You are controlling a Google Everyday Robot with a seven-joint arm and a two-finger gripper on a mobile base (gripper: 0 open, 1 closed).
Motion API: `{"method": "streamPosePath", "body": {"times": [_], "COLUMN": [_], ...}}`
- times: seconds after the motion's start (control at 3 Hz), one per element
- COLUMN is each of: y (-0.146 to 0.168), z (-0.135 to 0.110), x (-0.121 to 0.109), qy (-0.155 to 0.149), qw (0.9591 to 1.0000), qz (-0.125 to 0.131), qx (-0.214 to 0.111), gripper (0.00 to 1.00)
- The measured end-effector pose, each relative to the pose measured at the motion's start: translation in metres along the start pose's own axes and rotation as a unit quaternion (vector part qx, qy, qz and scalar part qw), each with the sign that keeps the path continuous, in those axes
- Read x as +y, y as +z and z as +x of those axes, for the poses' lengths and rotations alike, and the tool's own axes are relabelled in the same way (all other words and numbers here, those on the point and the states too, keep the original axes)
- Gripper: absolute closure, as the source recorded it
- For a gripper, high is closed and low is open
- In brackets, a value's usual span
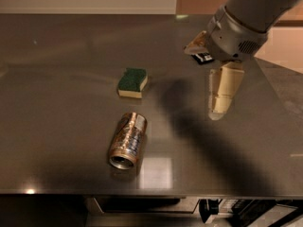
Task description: Pick orange can
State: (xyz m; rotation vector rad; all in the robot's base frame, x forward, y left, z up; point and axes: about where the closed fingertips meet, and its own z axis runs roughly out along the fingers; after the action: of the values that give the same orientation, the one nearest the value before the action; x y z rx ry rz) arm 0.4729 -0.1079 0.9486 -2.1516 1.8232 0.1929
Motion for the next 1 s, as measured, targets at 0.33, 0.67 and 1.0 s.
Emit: {"method": "streamPosePath", "body": {"times": [0.33, 0.67, 1.0], "y": [0.026, 0.052, 0.078], "z": [-0.033, -0.063, -0.089], "x": [-0.004, 0.001, 0.013], "qy": [-0.085, -0.187, -0.295], "qw": [0.9962, 0.9818, 0.9534], "qz": [-0.018, -0.033, -0.065], "qx": [-0.003, 0.001, 0.001], "gripper": [0.0, 0.0, 0.0]}}
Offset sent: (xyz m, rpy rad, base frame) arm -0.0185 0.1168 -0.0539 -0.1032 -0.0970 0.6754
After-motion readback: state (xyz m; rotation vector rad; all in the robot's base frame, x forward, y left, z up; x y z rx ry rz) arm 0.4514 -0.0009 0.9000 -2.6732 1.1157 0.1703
